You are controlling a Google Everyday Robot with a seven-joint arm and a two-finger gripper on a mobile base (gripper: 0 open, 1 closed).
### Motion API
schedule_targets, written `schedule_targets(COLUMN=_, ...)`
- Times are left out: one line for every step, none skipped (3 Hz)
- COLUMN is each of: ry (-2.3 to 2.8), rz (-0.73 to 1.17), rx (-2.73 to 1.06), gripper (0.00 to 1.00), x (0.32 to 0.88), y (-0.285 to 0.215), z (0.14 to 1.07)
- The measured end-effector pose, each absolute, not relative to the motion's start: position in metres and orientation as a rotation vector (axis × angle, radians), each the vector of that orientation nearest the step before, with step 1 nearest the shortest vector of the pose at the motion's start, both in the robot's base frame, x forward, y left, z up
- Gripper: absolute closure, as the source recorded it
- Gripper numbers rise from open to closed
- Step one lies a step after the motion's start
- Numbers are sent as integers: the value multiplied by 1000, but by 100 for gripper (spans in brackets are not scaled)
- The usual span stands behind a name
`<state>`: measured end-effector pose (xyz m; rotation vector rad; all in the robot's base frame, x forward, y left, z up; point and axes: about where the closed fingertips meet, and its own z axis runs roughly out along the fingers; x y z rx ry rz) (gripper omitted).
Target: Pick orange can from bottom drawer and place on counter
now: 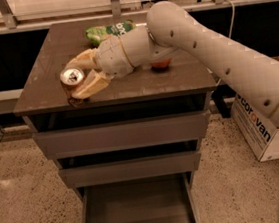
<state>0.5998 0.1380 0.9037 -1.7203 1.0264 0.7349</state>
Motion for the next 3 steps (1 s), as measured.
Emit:
schedule_targets(ry=955, rz=757, rx=-1704, gripper=100, x=625, y=148, z=924)
schedule_targets(ry=939, rz=760, rx=-1713, gripper=100, x=645, y=159, z=948)
schedule_targets(ry=1027, rz=818, rx=-1736, gripper=100, x=654, y=166, z=948)
